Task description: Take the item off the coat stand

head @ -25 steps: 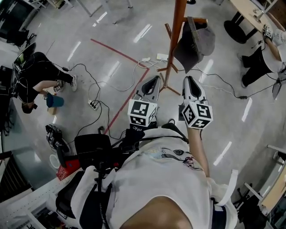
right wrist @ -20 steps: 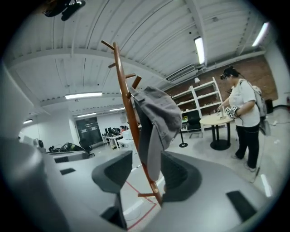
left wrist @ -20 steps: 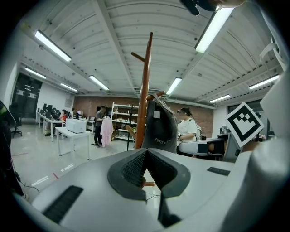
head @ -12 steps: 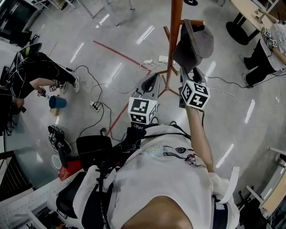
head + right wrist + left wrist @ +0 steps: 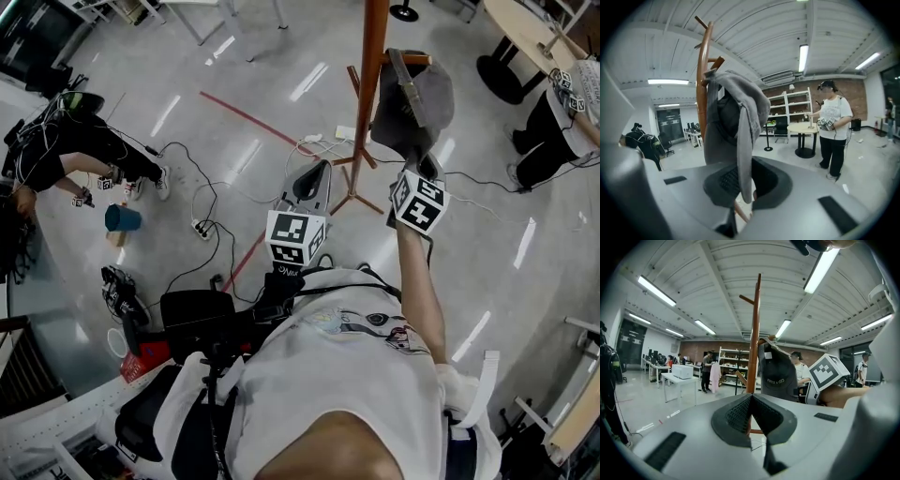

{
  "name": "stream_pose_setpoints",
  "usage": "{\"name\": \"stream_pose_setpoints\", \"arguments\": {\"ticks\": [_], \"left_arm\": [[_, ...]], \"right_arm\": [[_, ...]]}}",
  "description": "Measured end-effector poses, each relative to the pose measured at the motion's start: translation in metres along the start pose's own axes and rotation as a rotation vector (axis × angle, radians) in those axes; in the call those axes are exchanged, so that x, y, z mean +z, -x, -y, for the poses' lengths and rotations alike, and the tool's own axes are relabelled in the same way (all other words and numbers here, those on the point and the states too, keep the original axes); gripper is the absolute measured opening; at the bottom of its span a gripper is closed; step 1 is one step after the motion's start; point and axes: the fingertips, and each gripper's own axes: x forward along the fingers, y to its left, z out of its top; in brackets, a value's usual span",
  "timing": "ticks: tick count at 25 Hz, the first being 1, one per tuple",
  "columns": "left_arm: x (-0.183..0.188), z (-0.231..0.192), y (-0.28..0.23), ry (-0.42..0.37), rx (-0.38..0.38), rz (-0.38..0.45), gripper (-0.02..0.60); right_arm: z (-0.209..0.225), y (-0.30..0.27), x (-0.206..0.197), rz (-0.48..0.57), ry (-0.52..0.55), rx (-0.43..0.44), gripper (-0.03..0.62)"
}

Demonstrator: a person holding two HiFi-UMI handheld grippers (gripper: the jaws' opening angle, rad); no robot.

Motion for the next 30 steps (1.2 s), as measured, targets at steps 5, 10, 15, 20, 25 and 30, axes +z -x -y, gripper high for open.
{"name": "stream_pose_setpoints", "arguments": {"ticks": [5, 10, 15, 20, 25, 30], "left_arm": [[0.002, 0.007, 0.0, -0.001, -0.016, 0.003, 0.002], [0.003, 0.01, -0.002, -0.005, -0.021, 0.013, 0.002], [0.003, 0.003, -0.001, -0.006, -0.005, 0.023, 0.002], [0.014, -0.005, 0.0, -0.008, 0.011, 0.052, 0.002], [0.028, 0.004, -0.002, -0.018, 0.006, 0.08, 0.002], [0.04, 0.02, -0.008, -0.035, -0.024, 0.102, 0.002]], "right_arm": [[0.01, 0.013, 0.033, 0.108, -0.042, -0.016, 0.025], [0.031, 0.024, 0.06, 0.188, -0.069, -0.053, 0.025], [0.063, 0.029, 0.058, 0.209, -0.097, -0.1, 0.025], [0.091, 0.048, 0.053, 0.226, -0.089, -0.144, 0.025], [0.101, 0.074, 0.043, 0.223, -0.038, -0.148, 0.025], [0.088, 0.096, 0.036, 0.248, -0.018, -0.119, 0.025]]}}
